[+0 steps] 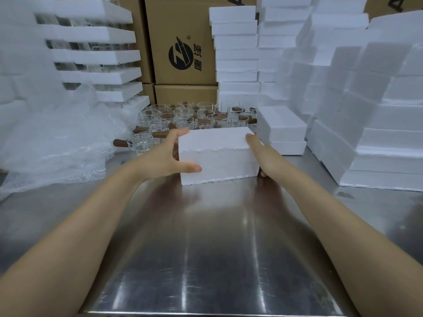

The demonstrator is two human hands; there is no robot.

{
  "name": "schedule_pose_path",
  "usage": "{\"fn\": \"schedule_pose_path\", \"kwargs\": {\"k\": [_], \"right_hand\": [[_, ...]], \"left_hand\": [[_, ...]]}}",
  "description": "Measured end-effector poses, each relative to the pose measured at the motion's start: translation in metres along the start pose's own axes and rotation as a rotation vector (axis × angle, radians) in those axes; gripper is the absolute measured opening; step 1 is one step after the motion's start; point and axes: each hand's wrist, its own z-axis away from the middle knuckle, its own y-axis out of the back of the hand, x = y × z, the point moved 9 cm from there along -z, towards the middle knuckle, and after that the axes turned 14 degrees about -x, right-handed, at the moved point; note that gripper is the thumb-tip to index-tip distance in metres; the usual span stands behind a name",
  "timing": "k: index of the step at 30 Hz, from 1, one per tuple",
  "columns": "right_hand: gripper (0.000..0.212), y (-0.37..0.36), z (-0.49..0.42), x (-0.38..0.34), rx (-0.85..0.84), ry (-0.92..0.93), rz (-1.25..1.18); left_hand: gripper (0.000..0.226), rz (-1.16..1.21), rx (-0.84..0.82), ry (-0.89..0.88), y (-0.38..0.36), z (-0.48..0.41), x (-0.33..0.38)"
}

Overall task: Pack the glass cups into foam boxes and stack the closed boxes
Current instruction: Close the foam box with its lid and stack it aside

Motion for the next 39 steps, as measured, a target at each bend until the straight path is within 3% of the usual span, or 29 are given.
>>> {"fn": "schedule_pose_path", "kwargs": {"k": [6, 10, 16, 20, 24, 28, 31, 33, 35, 39], "right_hand": [[0.067, -0.002, 0.003, 0.002, -0.068, -0.061, -0.046], [0.043, -0.005, 0.005, 0.001, -0.18, -0.025, -0.147], [0.028, -0.006, 0.005, 0.0, -0.177, -0.037, -0.406], [0.05, -0.011, 0.01, 0.001, -0.342, -0.056, -0.497], [0.045, -0.015, 0.016, -0.009, -0.469, -0.01, -0.645], [0.052, -0.002, 0.013, -0.019, -0.357, 0.064, -0.613], [0.055, 0.013, 0.017, -0.032, -0.238, 0.162, -0.719], [0.056, 0.034, 0.022, -0.038, -0.109, 0.261, -0.854], [0.057, 0.058, 0.026, -0.036, 0.077, 0.371, -0.932], [0.074, 0.08, 0.037, -0.027, 0.342, 0.463, -0.908]], "left_hand": [[0.12, -0.001, 0.004, -0.017, 0.002, -0.001, 0.001], [0.113, 0.063, -0.005, -0.032, 0.002, -0.001, -0.001], [0.106, 0.107, 0.041, -0.115, 0.004, 0.006, 0.005], [0.096, 0.123, 0.044, -0.149, 0.01, 0.011, 0.011], [0.098, 0.125, 0.06, -0.173, 0.016, 0.016, 0.02], [0.101, 0.219, 0.077, -0.255, 0.015, 0.016, 0.028], [0.09, 0.502, 0.304, -0.343, 0.013, 0.01, 0.031], [0.081, 0.521, 0.38, -0.319, -0.005, 0.0, 0.048], [0.082, 0.49, 0.255, -0.296, -0.029, -0.022, 0.08], [0.069, 0.763, -0.028, -0.295, -0.054, -0.074, 0.158]]}}
